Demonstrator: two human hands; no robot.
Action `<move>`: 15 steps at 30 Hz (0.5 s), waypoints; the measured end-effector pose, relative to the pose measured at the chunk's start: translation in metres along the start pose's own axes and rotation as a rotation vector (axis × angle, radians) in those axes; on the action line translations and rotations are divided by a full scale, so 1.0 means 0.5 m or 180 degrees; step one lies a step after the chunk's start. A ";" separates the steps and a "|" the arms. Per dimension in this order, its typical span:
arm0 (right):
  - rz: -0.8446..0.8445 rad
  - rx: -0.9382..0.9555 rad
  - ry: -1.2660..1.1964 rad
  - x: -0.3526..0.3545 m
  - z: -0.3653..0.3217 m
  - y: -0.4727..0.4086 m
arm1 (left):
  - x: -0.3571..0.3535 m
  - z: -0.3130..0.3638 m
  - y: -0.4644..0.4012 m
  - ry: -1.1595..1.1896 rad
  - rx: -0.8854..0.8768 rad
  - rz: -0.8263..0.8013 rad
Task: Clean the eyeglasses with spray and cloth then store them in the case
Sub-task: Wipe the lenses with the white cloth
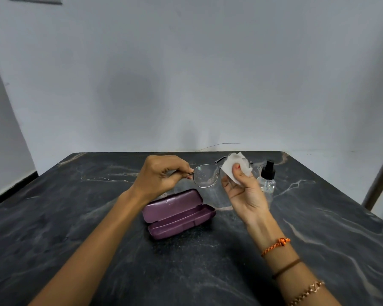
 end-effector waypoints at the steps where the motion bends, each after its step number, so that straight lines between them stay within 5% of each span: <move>1: -0.0070 0.0019 0.0031 -0.003 -0.002 -0.001 | 0.000 0.000 0.000 -0.0012 0.0002 0.0002; 9: 0.0080 0.0173 0.1752 0.004 -0.052 0.007 | 0.013 -0.010 0.004 -0.0126 0.0004 -0.0006; 15: 0.0009 -0.0066 0.0448 0.001 -0.028 0.005 | -0.002 -0.017 0.008 -0.0066 0.0008 -0.0126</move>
Point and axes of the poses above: each hand's wrist, its own y-axis away from the middle knuckle, its own x-axis out of the back of the hand, z = x × y, the point moved 7 cm from there along -y, towards the middle knuckle, and after that the axes turned 7 degrees about -z, right-handed, at the moved point
